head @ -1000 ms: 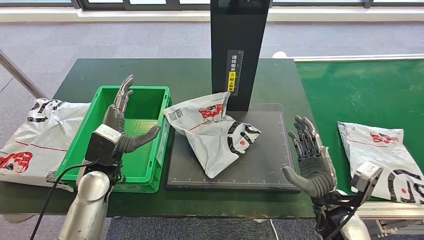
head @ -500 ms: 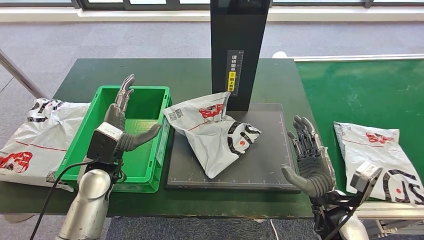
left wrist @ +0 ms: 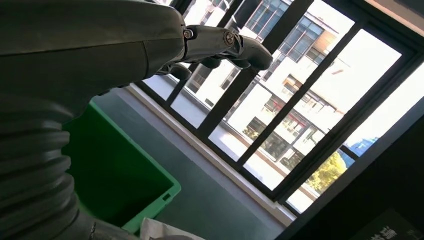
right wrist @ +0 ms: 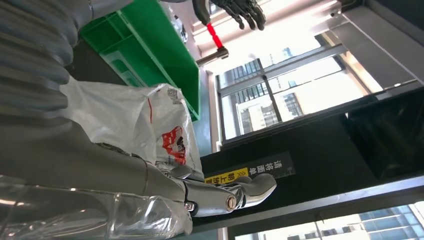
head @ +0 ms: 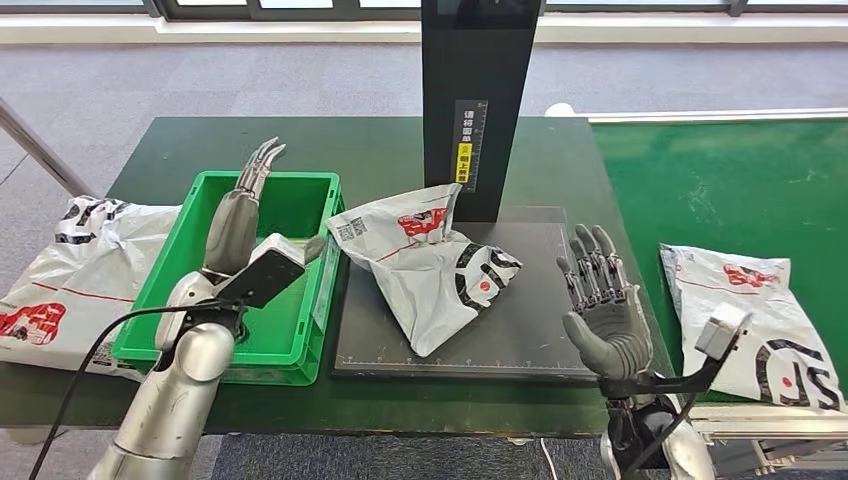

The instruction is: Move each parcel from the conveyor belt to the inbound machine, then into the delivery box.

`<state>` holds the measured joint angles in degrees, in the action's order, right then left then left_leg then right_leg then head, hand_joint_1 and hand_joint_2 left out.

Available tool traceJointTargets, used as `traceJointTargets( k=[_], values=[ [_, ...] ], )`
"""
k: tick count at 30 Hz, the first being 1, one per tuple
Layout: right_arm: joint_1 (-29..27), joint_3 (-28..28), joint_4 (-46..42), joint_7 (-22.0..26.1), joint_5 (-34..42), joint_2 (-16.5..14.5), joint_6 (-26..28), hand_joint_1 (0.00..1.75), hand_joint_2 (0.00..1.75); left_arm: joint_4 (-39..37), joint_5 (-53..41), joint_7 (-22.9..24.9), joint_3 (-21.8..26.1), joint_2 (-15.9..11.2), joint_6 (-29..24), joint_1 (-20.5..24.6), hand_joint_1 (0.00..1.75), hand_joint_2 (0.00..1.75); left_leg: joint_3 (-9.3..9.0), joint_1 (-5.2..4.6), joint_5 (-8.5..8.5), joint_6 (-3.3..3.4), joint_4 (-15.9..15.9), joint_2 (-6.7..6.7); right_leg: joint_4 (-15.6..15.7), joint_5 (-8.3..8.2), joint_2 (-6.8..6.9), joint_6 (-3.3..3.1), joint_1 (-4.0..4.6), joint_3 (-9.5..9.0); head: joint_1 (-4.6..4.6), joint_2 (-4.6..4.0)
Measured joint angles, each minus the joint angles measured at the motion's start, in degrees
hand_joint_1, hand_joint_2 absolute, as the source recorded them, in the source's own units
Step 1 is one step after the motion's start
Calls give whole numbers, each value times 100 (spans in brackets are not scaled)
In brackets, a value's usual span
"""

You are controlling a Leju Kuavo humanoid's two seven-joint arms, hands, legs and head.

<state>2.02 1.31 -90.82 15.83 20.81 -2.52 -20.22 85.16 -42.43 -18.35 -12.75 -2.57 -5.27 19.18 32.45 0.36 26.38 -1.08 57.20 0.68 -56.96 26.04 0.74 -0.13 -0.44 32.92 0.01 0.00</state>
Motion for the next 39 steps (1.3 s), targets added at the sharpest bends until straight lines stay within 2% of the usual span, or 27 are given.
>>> traceJointTargets(
  k=[5, 9, 15, 22, 29, 39],
  values=[
    [167, 1, 179, 5, 77, -79, 172, 0, 175, -501, -664, 195, -306, -340, -140, 573, 0, 175, 0, 0, -5, -2, 0, -2, -1, -4, 1, -2, 0, -1, 1, 0],
    [225, 5, 281, 126, 0, -80, 266, 0, 175, -956, -1075, 327, -631, -496, -165, 1067, 0, 175, 0, 0, -5, -3, 1, -4, -1, -5, 2, -2, 0, 0, 0, 0],
    [276, 39, 379, 217, -145, -80, 323, 0, 175, -1596, -1643, 499, -1332, -520, -3, 1912, 0, 175, 2, 0, -5, -2, 2, -7, -1, -6, 4, 0, -3, 0, 1, 0],
    [267, 55, 384, 278, -306, -80, 352, 0, 175, -2096, -2030, 653, -1889, -528, 184, 2511, 0, 175, 3, -1, -5, -3, 1, -4, -1, -6, 2, 0, -2, 2, 0, 0],
    [328, 63, 440, 295, -373, -80, 349, 0, 175, -2500, -2103, 702, -2199, -533, 200, 2830, 0, 175, 4, 0, -6, -4, 1, -5, -5, -6, 2, 0, 1, 2, 1, 0],
    [369, 63, 505, 322, -410, -80, 336, 0, 175, -2693, -2019, 679, -2301, -555, 169, 2933, 0, 175, 5, 0, -6, -4, 1, -6, -4, -6, 2, 0, -1, 2, 0, 0]
  ],
)
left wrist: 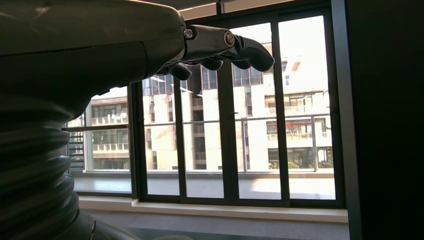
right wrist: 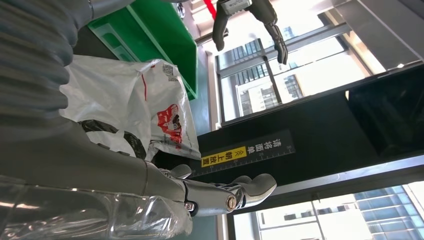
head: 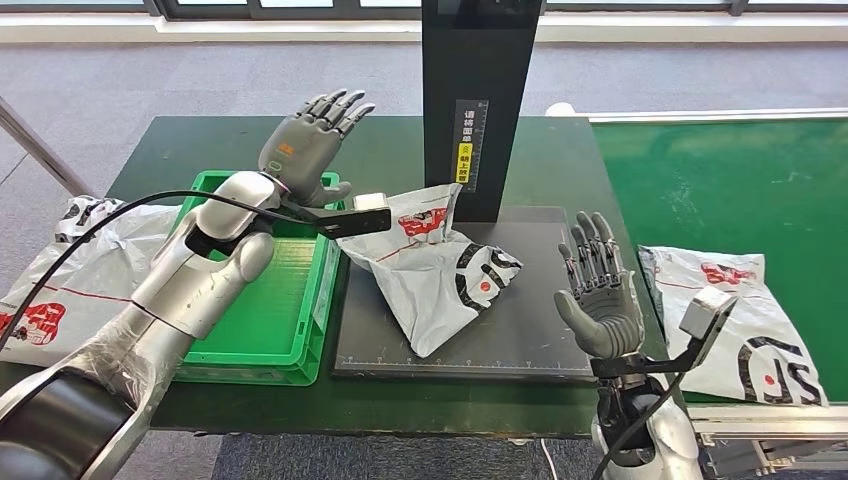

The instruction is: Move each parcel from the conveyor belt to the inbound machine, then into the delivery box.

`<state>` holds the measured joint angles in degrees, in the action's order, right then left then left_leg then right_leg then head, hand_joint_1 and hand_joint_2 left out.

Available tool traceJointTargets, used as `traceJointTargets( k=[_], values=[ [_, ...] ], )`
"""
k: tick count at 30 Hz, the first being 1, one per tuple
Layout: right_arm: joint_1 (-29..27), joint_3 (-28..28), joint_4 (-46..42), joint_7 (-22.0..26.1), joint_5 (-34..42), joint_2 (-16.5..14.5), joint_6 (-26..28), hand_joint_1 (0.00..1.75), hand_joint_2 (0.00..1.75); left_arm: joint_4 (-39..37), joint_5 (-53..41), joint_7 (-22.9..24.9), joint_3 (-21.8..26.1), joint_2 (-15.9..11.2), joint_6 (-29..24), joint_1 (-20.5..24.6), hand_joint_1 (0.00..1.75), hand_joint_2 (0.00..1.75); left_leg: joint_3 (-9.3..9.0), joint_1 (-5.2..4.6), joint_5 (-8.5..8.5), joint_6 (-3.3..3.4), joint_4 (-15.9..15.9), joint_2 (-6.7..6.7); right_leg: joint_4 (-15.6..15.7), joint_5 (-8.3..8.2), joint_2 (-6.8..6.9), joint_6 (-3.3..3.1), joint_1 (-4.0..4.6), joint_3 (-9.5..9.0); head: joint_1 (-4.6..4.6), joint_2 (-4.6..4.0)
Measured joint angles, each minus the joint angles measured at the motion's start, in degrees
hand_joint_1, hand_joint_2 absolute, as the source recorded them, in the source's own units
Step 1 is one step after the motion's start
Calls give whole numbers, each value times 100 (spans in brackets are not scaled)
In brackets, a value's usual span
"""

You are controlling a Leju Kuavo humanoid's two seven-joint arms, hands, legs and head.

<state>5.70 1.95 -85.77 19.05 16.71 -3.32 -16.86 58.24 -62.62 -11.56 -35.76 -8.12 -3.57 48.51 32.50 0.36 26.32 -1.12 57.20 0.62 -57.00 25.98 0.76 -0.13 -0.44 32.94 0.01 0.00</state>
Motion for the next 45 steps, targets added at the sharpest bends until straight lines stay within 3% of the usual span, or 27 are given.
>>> traceJointTargets(
  k=[14, 22, 31, 45],
  values=[
    [44, 0, 22, 24, -66, 0, -35, 0, 175, -31, 136, -32, -76, -30, 6, 51, 0, 175, 0, 0, 0, 0, 0, -1, 0, 0, 0, 0, 0, 0, 1, 0],
    [72, 0, 60, 22, -109, 0, -44, 0, 175, -242, 314, -131, -168, -30, 340, 262, 0, 175, 1, 0, 0, 0, 0, -1, 0, 0, 0, 0, 1, 1, -1, 0],
    [126, 2, 119, 30, -116, -9, -51, 0, 175, -735, 552, -291, -440, 263, 361, 411, 0, 175, 1, 0, -1, 0, 1, -1, 0, 0, 1, 0, -2, 1, 0, 0],
    [115, 2, 114, 33, -114, -15, -51, 0, 175, -1172, 675, -308, -712, 508, 350, 427, 0, 175, 2, -1, -1, -1, 1, -1, 0, 0, 0, 0, -1, 3, 0, 0]
  ],
)
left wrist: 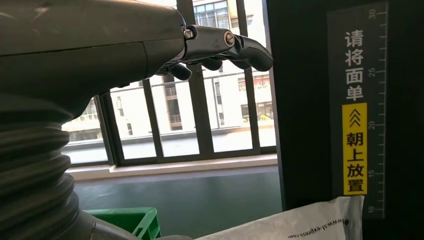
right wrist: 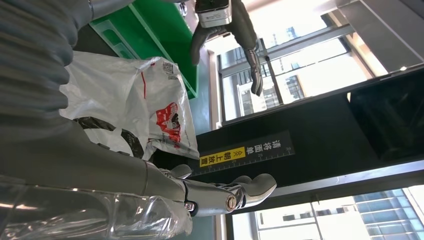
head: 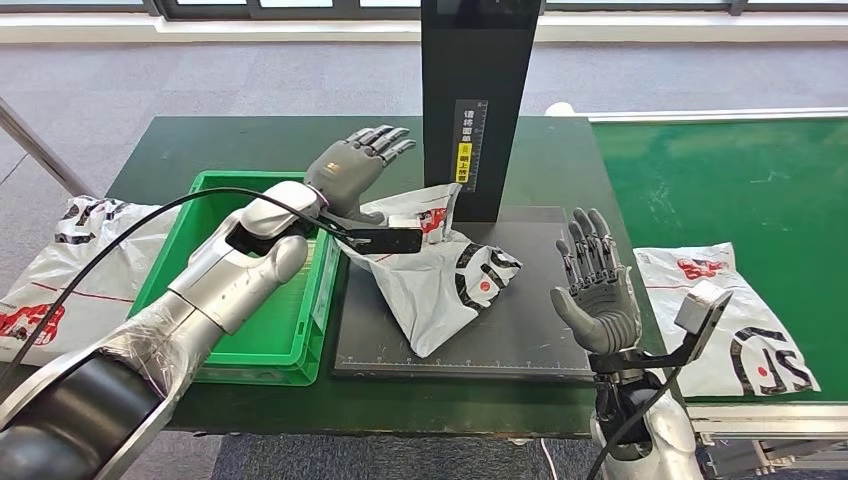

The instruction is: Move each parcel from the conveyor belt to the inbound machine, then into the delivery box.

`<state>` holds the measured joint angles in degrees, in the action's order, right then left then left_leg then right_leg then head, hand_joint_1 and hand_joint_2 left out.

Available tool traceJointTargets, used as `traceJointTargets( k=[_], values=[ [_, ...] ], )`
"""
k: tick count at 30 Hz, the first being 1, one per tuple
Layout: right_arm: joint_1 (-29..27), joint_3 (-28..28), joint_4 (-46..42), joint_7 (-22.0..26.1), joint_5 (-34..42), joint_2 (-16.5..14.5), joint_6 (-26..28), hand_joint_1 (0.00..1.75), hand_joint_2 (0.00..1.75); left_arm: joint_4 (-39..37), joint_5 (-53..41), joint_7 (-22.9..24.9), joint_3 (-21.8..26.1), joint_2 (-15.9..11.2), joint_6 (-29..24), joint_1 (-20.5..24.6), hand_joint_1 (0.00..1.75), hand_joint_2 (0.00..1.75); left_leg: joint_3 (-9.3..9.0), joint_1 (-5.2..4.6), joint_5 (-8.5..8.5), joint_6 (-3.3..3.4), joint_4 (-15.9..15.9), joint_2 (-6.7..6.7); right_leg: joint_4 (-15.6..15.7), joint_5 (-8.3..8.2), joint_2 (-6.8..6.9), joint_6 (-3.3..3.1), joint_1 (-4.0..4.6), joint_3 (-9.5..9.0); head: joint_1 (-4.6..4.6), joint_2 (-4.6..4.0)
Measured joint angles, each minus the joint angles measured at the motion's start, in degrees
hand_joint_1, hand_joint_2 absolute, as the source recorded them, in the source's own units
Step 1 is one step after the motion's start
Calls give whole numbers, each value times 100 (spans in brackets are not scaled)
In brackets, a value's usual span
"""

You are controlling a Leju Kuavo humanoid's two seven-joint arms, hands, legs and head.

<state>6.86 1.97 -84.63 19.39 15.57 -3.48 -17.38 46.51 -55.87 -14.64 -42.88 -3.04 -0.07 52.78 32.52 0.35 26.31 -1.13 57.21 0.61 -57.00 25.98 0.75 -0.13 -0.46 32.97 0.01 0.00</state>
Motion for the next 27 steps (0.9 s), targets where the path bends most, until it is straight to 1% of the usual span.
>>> traceJointTargets(
  k=[10, 18, 27],
  values=[
    [-13, 0, -1, 0, 22, 0, 15, 0, 175, -313, 72, -80, -181, 138, 21, 29, 0, 175, 1, 0, 0, 0, 0, -1, 0, 0, 0, 0, 0, 1, 0, 0],
    [-27, 0, -13, 0, 37, 0, 35, 0, 175, -783, 270, -198, -370, 323, 331, 132, 0, 175, 1, 0, 0, 0, 0, -1, 0, 0, 0, 0, 0, 1, 1, 0],
    [-64, 0, -13, 0, 38, 1, 48, 0, 175, -1116, 293, -208, -496, 450, 364, 134, 0, 175, 1, 0, 0, 0, 0, -1, 0, 0, 0, 0, 1, 1, 0, 0]
  ],
)
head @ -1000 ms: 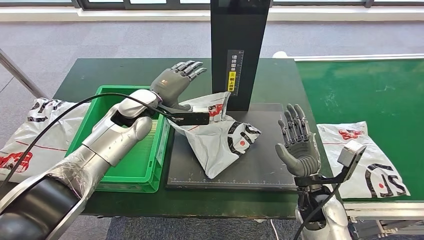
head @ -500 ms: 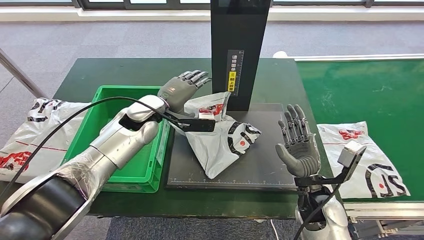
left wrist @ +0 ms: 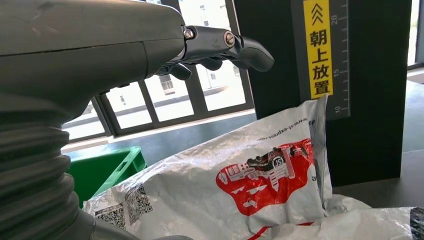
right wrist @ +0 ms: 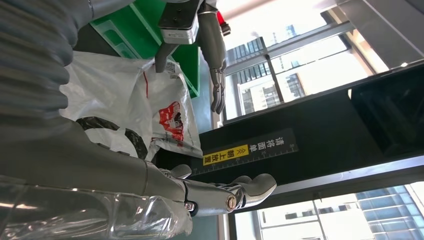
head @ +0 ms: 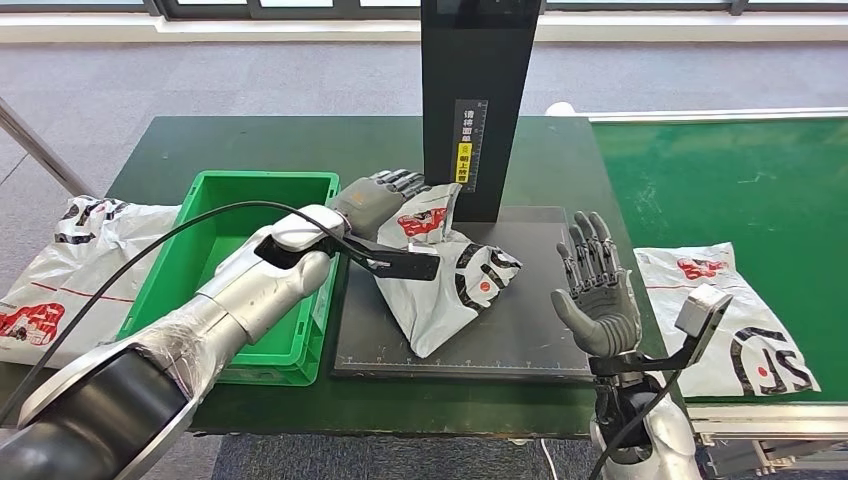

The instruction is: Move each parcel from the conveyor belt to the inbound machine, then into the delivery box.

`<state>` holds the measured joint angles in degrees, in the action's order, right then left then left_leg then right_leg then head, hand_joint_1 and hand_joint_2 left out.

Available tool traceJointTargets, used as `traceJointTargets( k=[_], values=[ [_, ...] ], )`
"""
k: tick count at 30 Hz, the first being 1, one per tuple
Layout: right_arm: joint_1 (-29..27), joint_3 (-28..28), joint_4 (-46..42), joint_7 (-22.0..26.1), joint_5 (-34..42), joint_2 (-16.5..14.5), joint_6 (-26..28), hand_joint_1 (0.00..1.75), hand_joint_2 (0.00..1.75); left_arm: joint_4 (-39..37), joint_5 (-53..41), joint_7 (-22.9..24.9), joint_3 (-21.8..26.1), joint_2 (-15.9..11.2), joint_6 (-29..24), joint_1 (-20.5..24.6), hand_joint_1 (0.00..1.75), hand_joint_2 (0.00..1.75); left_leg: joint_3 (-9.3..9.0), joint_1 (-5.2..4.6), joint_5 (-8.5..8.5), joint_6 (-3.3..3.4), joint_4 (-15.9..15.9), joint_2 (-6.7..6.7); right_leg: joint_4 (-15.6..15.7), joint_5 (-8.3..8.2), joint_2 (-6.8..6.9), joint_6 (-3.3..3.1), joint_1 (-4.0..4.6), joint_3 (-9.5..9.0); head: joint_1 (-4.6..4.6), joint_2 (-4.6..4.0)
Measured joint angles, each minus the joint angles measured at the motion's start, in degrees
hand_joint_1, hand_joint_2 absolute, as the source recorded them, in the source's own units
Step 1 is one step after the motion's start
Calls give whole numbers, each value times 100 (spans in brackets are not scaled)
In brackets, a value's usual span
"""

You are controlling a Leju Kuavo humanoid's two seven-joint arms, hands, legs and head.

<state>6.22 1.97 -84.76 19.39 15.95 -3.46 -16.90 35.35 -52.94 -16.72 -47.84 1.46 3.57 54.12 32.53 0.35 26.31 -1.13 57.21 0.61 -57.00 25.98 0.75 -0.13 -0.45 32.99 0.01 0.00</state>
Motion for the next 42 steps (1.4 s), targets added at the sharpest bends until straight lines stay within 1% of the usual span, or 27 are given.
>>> traceJointTargets(
  k=[15, 27, 28, 31, 32, 42],
  values=[
    [-6, 0, 4, 26, 21, 1, 25, 0, 175, -752, 94, 107, -44, 298, 53, -3, 0, 175, 1, 0, 0, 0, 0, -1, 0, 0, 1, 0, -1, -1, 1, 0],
    [-2, 1, 15, 117, 77, 20, 87, 0, 175, -1230, 96, 172, -127, 514, 309, -12, 0, 175, 3, 0, 0, 0, 0, -1, 0, 0, 2, 0, 0, -1, 0, 0],
    [0, 1, 16, 120, 83, 21, 87, 0, 175, -1254, 96, 172, -130, 527, 325, -12, 13, 175, 3, 0, 0, 0, 0, -1, 0, 0, 2, 0, 0, -1, 1, 0],
    [4, 1, 25, 122, 90, 21, 87, 0, 175, -1310, 96, 172, -132, 561, 347, -12, 144, 175, 3, 0, 0, 0, 0, -1, 0, 0, 2, 0, 0, -1, 1, 0],
    [5, 2, 30, 123, 90, 21, 88, 0, 175, -1325, 96, 172, -132, 569, 349, -12, 175, 175, 3, 0, 0, 0, 0, -1, 0, 0, 2, 0, -1, -1, 1, 0],
    [6, 2, 61, 200, 111, 29, 149, 0, 175, -1462, 116, 173, -147, 709, 403, -15, 175, 175, 4, 0, 0, 0, 0, -2, 0, 0, 2, 0, -1, 0, 0, 0]
  ],
)
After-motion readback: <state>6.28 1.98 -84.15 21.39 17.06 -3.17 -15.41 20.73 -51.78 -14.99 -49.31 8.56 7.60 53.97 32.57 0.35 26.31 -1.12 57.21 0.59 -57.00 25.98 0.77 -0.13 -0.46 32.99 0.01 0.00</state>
